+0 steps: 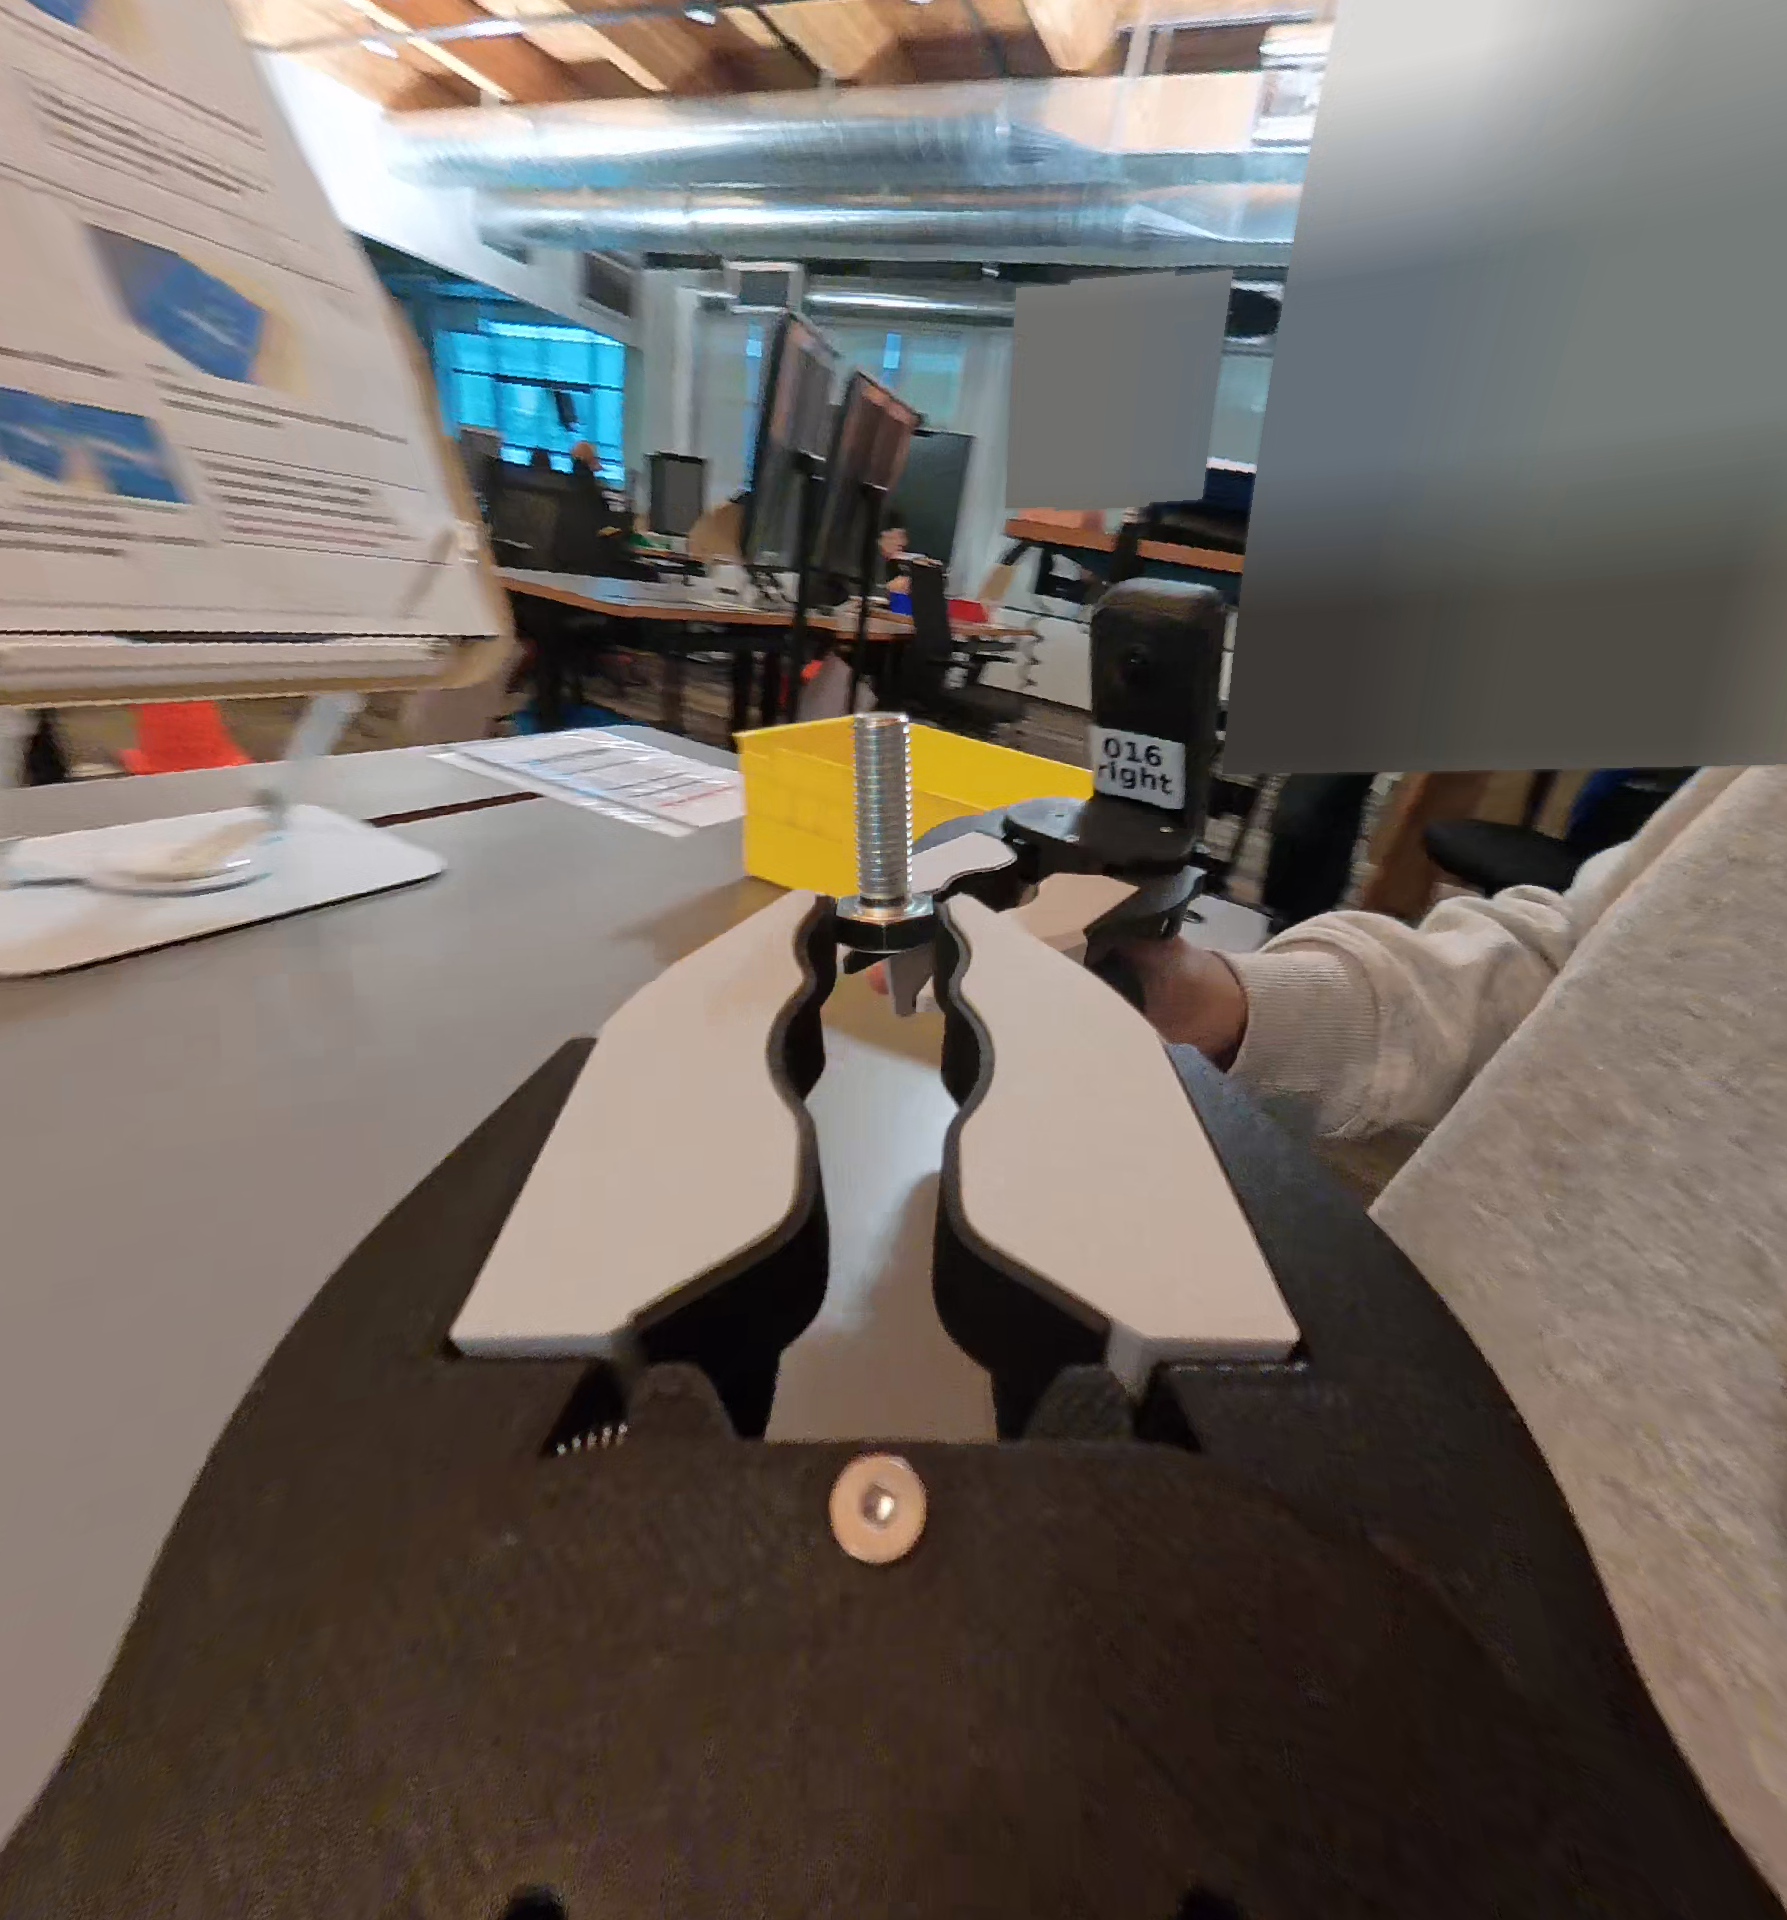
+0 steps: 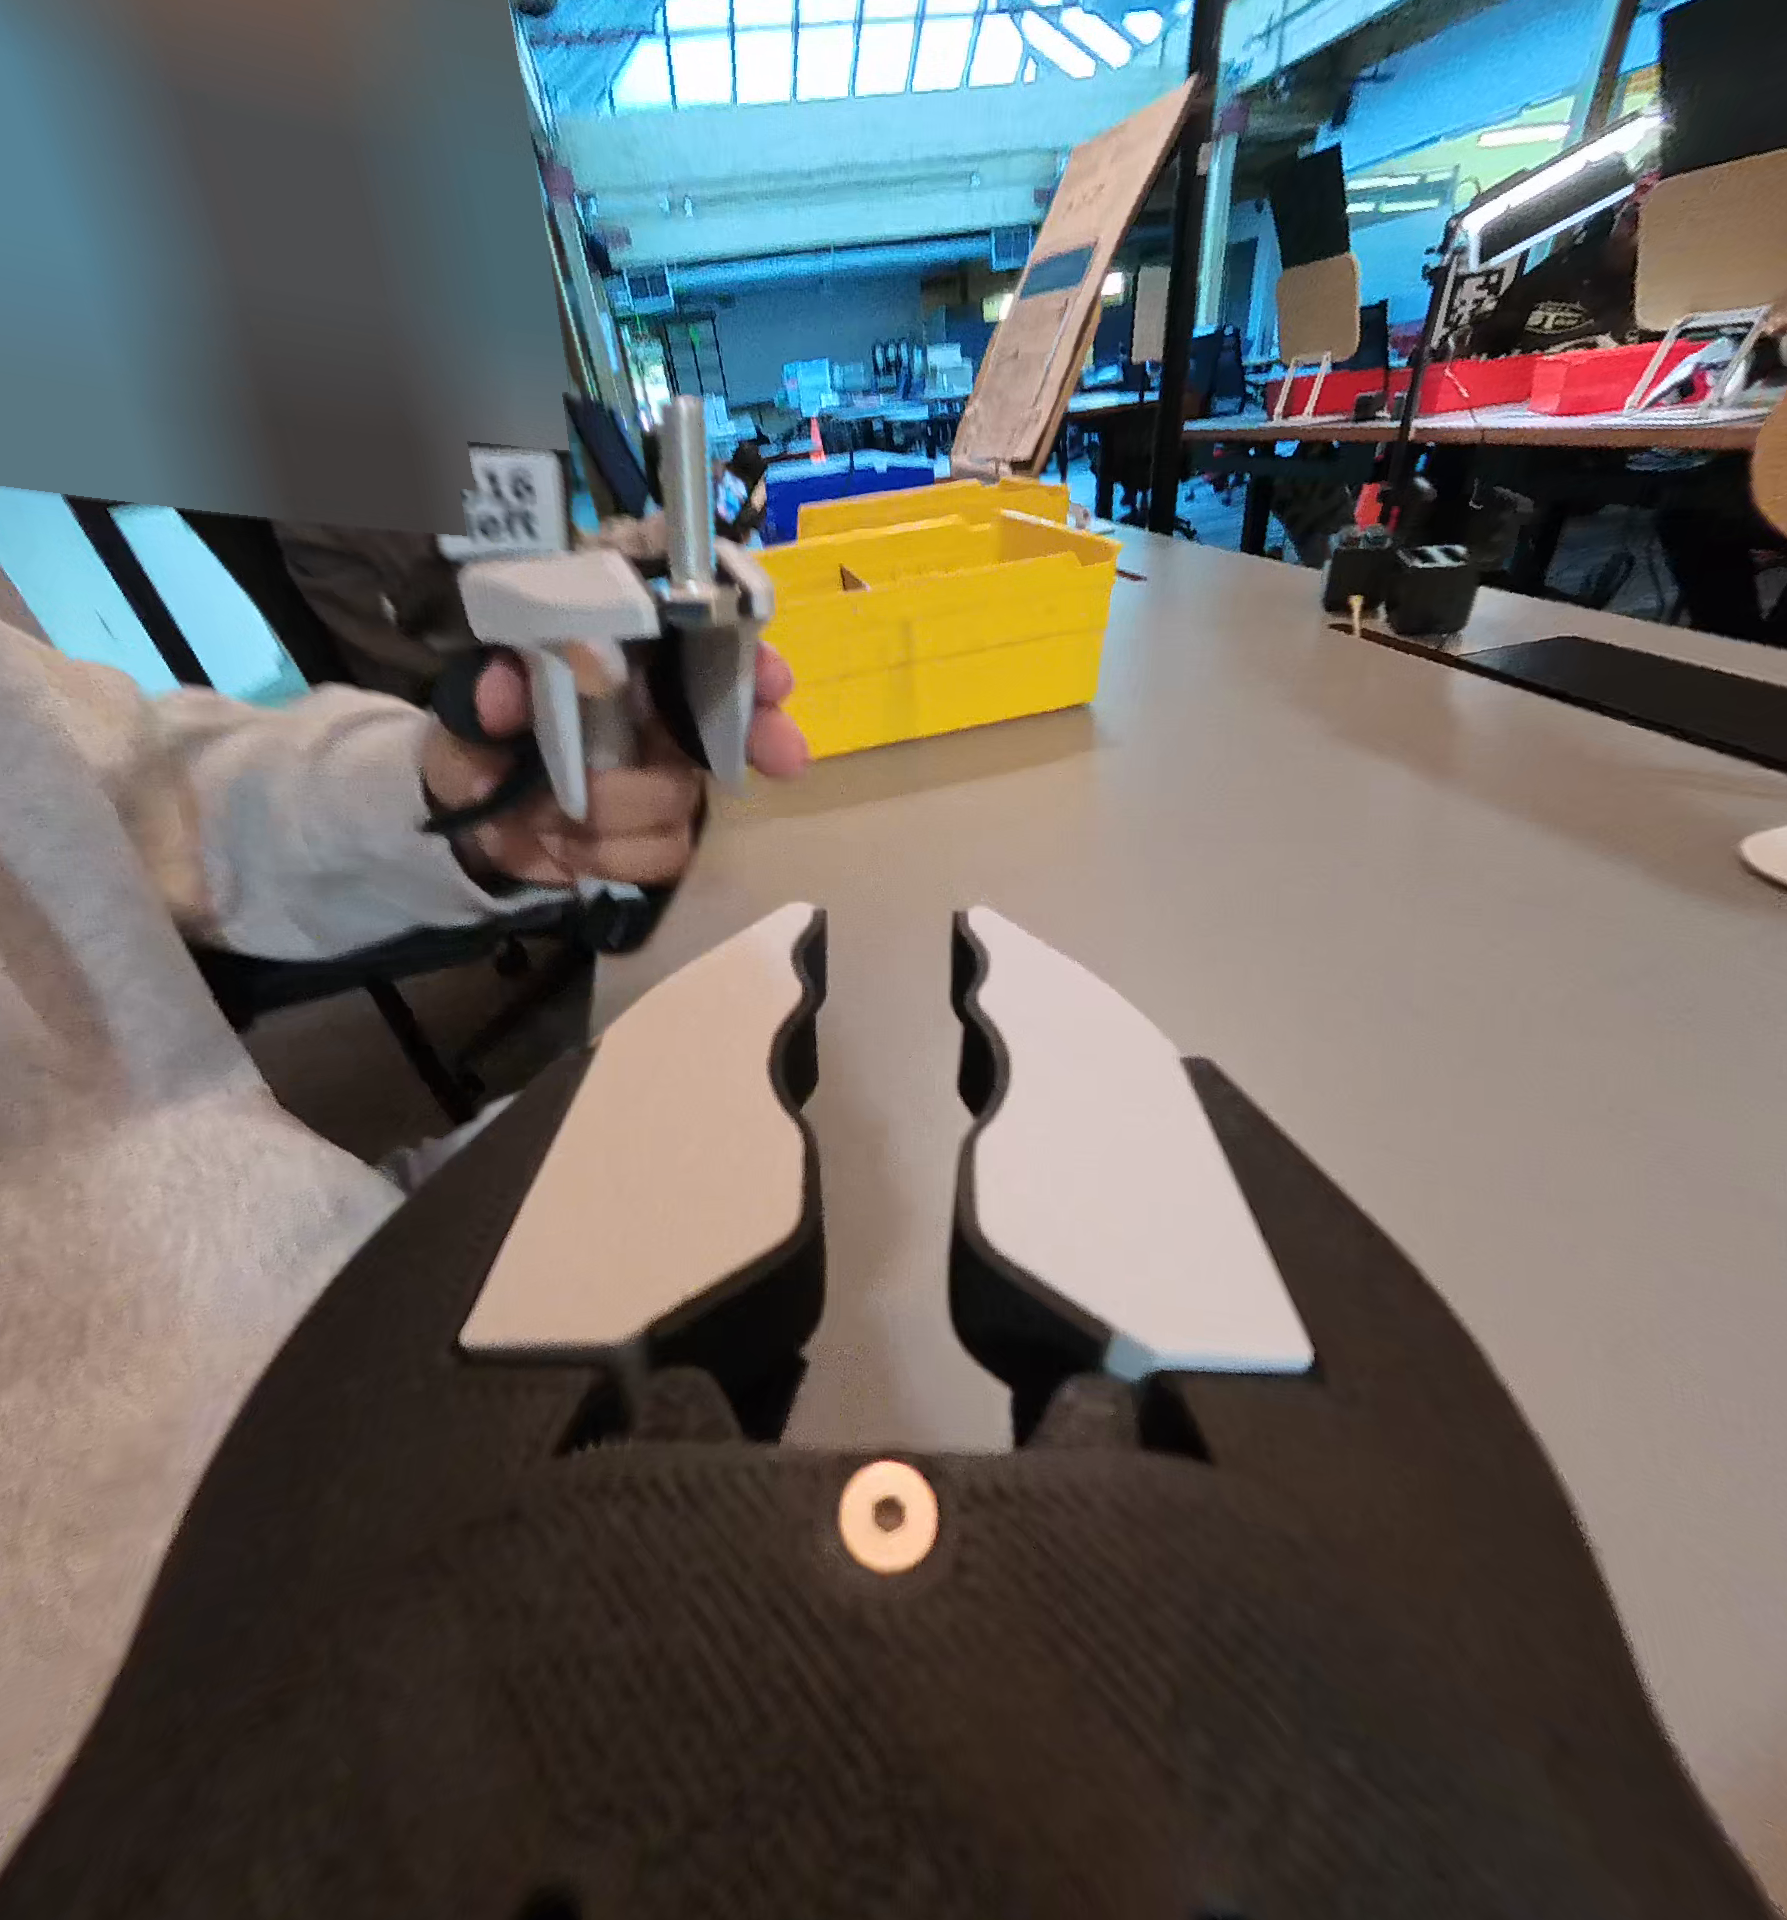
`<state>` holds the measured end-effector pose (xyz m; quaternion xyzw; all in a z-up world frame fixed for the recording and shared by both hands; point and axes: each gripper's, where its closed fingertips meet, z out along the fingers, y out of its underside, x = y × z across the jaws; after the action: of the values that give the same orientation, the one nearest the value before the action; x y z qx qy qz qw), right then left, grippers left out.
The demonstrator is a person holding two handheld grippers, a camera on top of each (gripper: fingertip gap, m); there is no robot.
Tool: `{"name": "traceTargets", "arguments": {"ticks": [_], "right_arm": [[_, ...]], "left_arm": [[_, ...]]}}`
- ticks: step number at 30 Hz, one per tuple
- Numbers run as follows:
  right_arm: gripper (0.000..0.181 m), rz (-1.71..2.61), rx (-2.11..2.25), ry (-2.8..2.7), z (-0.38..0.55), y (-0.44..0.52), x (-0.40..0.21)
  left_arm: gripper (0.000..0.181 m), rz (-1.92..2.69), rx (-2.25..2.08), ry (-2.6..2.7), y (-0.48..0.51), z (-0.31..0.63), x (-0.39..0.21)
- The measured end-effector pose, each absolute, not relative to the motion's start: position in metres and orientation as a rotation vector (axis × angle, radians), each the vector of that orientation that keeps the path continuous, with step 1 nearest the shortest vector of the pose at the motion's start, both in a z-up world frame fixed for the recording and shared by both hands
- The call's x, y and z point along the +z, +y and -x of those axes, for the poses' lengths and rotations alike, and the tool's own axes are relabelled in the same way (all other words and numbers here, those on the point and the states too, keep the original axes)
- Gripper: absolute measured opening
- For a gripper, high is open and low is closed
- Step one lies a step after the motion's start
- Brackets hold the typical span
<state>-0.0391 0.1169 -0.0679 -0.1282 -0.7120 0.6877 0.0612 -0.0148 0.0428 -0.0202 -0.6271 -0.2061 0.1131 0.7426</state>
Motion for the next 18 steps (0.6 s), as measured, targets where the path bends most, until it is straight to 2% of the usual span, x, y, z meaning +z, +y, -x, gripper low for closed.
{"name": "traceTargets", "arguments": {"ticks": [6, 13, 18], "right_arm": [[0.029, 0.034, 1.863, -2.338, 0.055, 0.027, -0.052], [0.027, -0.471, 1.699, -2.650, 0.083, -0.164, -0.009], [0.028, -0.658, 1.281, -2.979, 0.082, -0.289, -0.039]], "left_arm": [[0.018, 1.348, 0.440, -0.562, -0.015, -0.008, -0.026], [0.018, 1.293, 0.445, -0.559, -0.027, -0.017, -0.017], [0.018, 1.291, 0.458, -0.563, -0.032, -0.023, -0.021]]}}
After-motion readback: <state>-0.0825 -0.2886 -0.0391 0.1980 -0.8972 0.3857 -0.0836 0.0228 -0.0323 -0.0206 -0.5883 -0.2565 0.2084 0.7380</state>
